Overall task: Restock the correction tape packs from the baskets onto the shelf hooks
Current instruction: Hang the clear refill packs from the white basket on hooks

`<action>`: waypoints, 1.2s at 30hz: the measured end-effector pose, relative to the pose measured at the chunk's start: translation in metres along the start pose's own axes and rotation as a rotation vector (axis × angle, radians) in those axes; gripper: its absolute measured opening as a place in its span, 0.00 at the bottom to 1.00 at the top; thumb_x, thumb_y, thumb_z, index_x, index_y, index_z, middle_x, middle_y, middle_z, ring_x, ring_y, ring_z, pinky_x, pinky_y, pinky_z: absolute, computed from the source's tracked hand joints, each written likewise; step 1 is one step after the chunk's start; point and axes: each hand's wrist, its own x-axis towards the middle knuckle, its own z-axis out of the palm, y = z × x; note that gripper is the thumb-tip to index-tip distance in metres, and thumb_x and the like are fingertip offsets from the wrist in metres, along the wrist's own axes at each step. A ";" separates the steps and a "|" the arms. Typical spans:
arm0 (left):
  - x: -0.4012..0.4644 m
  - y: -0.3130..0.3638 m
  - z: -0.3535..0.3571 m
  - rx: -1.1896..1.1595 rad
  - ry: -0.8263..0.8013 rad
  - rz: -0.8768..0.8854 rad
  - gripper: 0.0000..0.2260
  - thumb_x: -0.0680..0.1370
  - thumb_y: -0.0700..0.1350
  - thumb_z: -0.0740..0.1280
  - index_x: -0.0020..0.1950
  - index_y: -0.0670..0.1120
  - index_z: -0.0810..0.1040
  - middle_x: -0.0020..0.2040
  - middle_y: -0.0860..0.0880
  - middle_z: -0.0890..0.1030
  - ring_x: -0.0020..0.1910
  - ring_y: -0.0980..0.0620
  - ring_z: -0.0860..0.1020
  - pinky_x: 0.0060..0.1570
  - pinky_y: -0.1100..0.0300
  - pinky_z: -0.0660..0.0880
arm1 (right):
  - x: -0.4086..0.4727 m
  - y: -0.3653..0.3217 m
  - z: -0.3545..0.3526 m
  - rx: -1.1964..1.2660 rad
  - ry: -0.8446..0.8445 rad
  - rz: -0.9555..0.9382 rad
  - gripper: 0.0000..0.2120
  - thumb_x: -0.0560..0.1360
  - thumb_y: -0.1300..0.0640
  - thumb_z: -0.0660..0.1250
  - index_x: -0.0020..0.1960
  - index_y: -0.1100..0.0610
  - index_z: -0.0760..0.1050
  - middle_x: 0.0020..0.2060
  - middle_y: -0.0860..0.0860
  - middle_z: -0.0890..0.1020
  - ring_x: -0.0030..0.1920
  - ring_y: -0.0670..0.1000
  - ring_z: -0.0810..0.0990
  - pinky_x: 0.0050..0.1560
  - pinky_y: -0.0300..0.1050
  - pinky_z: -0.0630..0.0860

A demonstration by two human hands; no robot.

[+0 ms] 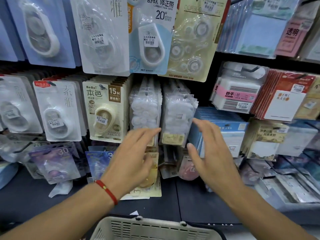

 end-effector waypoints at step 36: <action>-0.261 -0.138 0.094 0.545 -0.626 -0.388 0.41 0.74 0.62 0.54 0.86 0.49 0.55 0.86 0.44 0.39 0.84 0.44 0.43 0.82 0.49 0.54 | -0.315 -0.042 0.313 0.111 -1.044 0.882 0.44 0.76 0.36 0.70 0.78 0.63 0.60 0.73 0.61 0.68 0.74 0.61 0.68 0.75 0.51 0.65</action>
